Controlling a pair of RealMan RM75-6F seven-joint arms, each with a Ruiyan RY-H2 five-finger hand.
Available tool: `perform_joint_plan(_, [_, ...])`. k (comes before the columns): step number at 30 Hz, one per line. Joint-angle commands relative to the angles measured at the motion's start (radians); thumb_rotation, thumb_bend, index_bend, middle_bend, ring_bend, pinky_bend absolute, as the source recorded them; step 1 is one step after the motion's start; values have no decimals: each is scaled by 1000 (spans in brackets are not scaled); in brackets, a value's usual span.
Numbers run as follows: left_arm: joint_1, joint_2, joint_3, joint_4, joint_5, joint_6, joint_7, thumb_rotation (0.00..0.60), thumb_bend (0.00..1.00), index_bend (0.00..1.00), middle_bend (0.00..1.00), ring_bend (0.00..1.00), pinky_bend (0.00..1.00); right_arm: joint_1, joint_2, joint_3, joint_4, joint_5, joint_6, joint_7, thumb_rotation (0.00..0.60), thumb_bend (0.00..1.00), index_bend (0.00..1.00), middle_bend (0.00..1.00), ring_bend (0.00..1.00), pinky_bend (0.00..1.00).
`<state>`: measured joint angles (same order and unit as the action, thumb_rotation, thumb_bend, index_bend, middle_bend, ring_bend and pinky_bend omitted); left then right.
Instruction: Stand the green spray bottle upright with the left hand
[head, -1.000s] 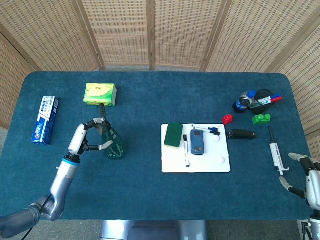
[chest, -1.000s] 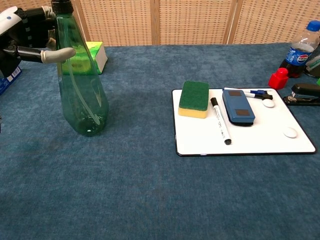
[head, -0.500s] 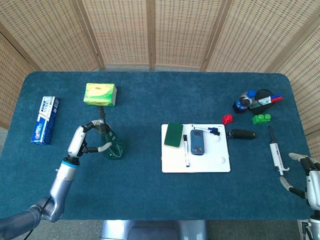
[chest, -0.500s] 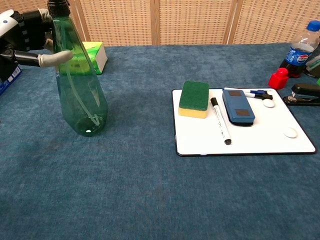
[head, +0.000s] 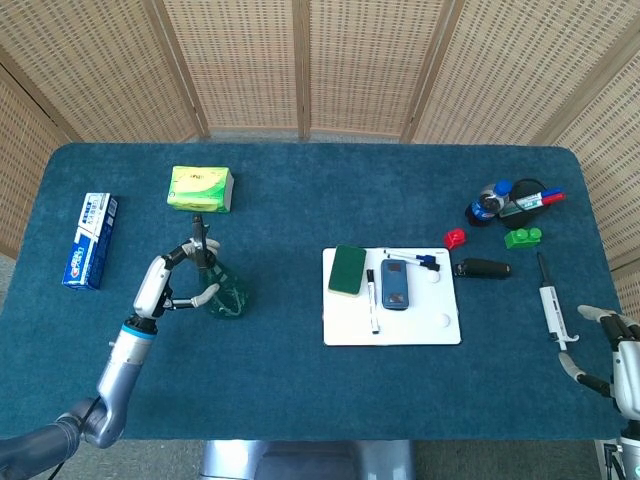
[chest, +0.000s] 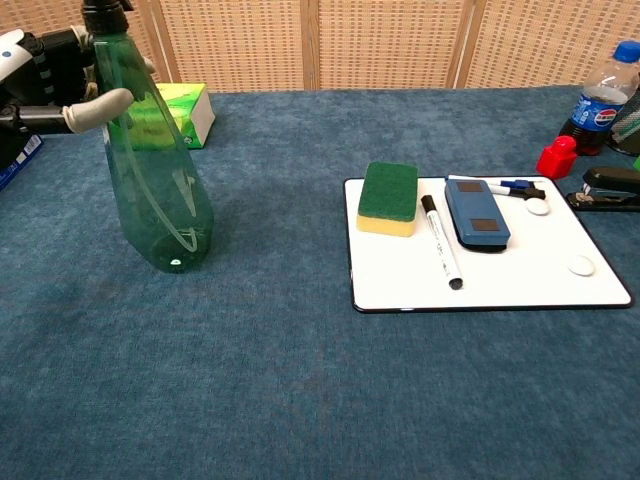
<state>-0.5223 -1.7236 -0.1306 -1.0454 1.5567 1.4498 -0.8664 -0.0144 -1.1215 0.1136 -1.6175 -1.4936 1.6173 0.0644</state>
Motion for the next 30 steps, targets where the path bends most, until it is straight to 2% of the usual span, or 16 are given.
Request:
perform_joint_plan(1, [3, -2, 0, 3, -2, 3, 1, 433, 317, 331, 298, 360, 442, 0, 0, 0, 0, -1, 1, 0, 600, 232, 286, 380, 313, 347])
perform_joint_plan(8, [12, -7, -2, 10, -5, 13, 5, 358, 294, 279, 250, 340, 426, 0, -2, 0, 1, -4, 4, 1, 600, 234, 287, 383, 314, 347])
perform_joint_plan(19, [27, -1, -2, 4, -7, 26, 15, 232, 295, 254, 230, 327, 395, 1, -3, 0, 2, -9, 6, 3, 600, 240, 288, 385, 314, 347])
perform_joint_plan(30, [76, 80, 19, -68, -3, 55, 60, 222, 293, 256, 233, 322, 399, 7, -5, 0, -1, -12, 0, 1, 600, 240, 287, 385, 313, 347])
